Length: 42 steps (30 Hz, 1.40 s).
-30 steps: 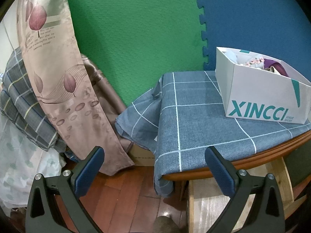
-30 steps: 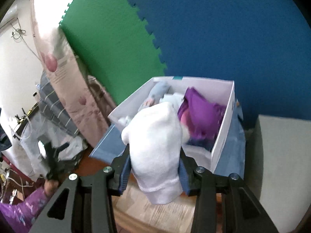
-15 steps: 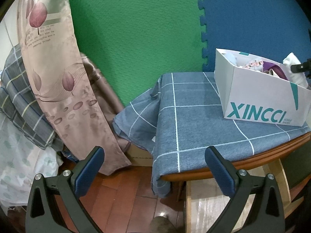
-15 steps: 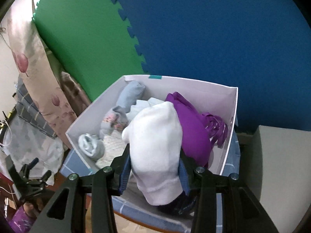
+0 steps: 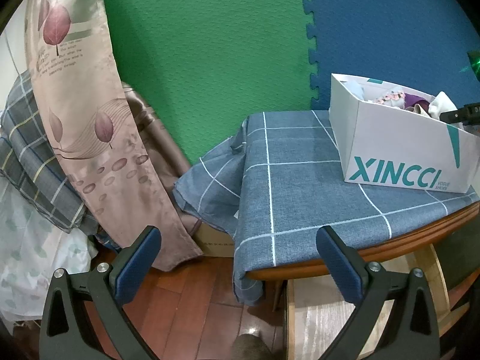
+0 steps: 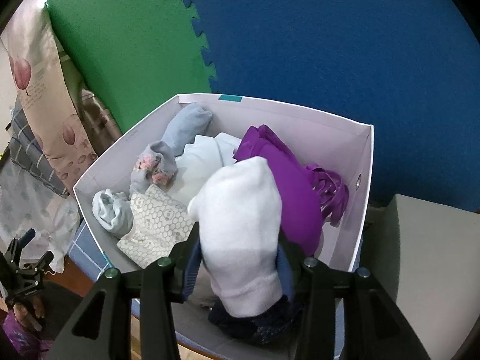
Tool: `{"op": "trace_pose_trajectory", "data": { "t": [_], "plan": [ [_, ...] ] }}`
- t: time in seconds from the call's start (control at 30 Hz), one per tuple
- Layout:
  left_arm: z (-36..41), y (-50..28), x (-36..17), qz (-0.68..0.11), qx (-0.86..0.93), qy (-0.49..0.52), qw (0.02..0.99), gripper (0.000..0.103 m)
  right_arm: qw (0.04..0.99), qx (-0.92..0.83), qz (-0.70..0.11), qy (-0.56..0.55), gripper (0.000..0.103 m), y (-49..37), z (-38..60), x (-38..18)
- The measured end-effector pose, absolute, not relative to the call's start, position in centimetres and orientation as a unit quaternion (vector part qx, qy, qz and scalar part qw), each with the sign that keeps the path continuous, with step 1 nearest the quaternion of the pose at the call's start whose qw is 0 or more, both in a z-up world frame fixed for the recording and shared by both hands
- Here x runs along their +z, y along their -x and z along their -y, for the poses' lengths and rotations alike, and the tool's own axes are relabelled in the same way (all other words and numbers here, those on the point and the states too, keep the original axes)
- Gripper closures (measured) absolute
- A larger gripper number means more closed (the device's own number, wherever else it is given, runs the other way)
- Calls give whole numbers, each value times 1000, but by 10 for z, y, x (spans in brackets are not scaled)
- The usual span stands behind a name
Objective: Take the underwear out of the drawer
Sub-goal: 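Lower the white sock into the shoe box and open the right gripper, then withdraw the right gripper from the shoe box back toward the drawer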
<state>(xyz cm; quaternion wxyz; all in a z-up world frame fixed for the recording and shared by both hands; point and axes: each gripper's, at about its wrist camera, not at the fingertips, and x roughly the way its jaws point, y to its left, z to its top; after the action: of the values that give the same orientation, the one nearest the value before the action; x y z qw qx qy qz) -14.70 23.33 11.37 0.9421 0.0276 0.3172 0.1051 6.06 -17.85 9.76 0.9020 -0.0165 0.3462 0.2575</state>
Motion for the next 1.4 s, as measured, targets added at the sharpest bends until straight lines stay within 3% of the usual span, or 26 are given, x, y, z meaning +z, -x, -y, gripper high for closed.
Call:
{"op": "trace_pose_trajectory", "data": {
  "t": [0.6, 0.97, 1.4],
  "plan": [
    [-233, 147, 114, -318, 105, -27, 942, 0, 905, 275, -325, -9, 47, -55, 180, 103],
    [-233, 147, 113, -319, 106, -27, 941, 0, 922, 308, -226, -63, 46, -5, 215, 131],
    [-227, 146, 110, -323, 108, -38, 939, 0, 960, 198, -196, -42, 46, 64, 280, 68]
  ]
}}
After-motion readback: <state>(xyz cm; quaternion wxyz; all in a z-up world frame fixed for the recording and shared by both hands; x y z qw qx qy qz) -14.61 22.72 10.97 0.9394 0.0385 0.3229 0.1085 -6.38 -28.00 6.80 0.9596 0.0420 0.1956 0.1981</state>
